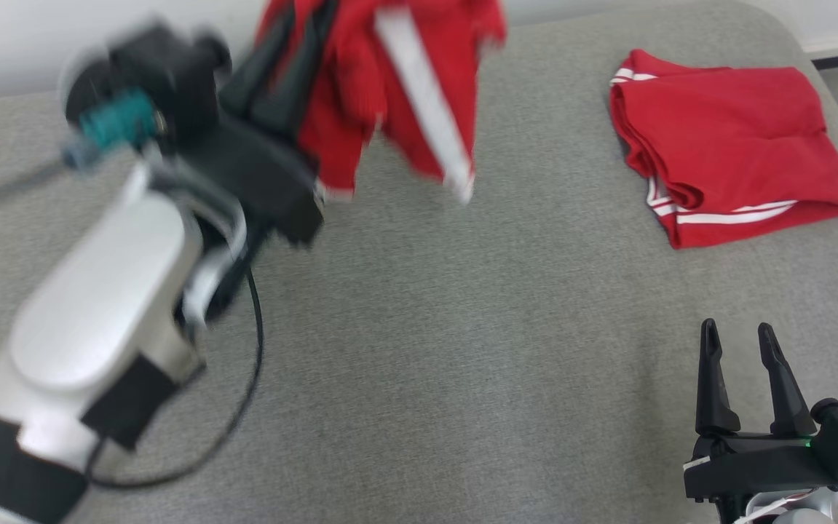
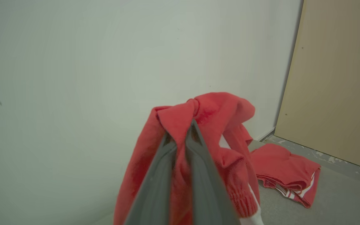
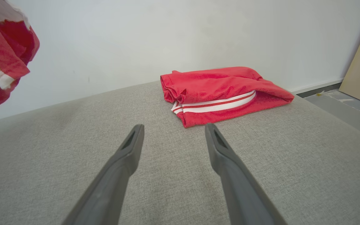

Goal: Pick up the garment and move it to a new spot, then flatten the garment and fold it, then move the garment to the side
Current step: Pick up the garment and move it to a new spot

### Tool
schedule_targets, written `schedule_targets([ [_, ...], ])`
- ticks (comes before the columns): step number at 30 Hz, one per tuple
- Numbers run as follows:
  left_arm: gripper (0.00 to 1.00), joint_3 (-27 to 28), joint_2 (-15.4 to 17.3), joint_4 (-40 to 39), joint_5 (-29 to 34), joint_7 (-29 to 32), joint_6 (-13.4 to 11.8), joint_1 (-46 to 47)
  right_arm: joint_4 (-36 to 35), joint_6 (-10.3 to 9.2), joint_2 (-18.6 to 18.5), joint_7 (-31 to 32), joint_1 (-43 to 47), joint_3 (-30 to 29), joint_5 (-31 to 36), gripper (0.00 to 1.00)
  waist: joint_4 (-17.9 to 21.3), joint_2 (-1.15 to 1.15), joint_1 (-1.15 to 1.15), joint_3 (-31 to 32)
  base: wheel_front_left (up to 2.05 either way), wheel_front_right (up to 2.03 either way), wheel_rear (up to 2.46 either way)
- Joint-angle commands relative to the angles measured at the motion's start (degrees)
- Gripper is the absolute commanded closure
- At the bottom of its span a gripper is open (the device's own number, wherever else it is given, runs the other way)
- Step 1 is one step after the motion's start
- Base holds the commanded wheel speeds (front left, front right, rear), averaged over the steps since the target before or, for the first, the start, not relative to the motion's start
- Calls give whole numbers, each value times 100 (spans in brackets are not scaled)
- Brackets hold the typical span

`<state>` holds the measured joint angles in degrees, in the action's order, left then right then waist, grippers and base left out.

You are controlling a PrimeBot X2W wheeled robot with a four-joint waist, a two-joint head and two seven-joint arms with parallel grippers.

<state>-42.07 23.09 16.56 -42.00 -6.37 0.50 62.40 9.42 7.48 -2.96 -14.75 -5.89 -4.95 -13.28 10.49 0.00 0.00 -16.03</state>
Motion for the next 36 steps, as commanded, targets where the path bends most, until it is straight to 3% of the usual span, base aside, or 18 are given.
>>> schedule_targets([
  [1, 100, -1, 14, -95, -82, -69, -113, -334, 29, -1, 11, -43, -51, 23, -27, 0, 153, 0, 0, -33, 0, 0, 0],
  [8, 100, -301, -136, -142, -368, -472, -465, -2154, 69, -1, 9, -51, -38, -14, -63, 0, 142, 0, 0, 27, 0, 0, 0],
  [14, 100, -633, -420, 374, -444, -683, -372, -2963, 125, -1, 9, -48, -94, 98, 34, 0, 10, 0, 0, 198, 0, 0, 0],
  [15, 71, -675, -469, 433, -399, -696, -353, -3006, 132, -1, 8, -48, -88, 113, 47, 0, -20, 0, 0, 241, 0, 0, 0],
  [17, 0, -709, -591, 475, -318, -772, -295, -3044, 149, -1, 6, -48, -80, 95, 67, 0, -107, 0, 0, 359, 0, 0, 0],
  [24, 0, -214, -700, 75, 20, -880, -306, -3111, 187, -1, 7, -49, 107, 34, 195, 0, -481, 0, 0, 889, 0, 0, 0],
  [36, 0, 1613, -205, -1057, 975, -882, -531, -4505, 154, -1, 4, 28, 416, 11, 292, 0, -1090, 0, 0, 1597, 0, 0, 0],
])
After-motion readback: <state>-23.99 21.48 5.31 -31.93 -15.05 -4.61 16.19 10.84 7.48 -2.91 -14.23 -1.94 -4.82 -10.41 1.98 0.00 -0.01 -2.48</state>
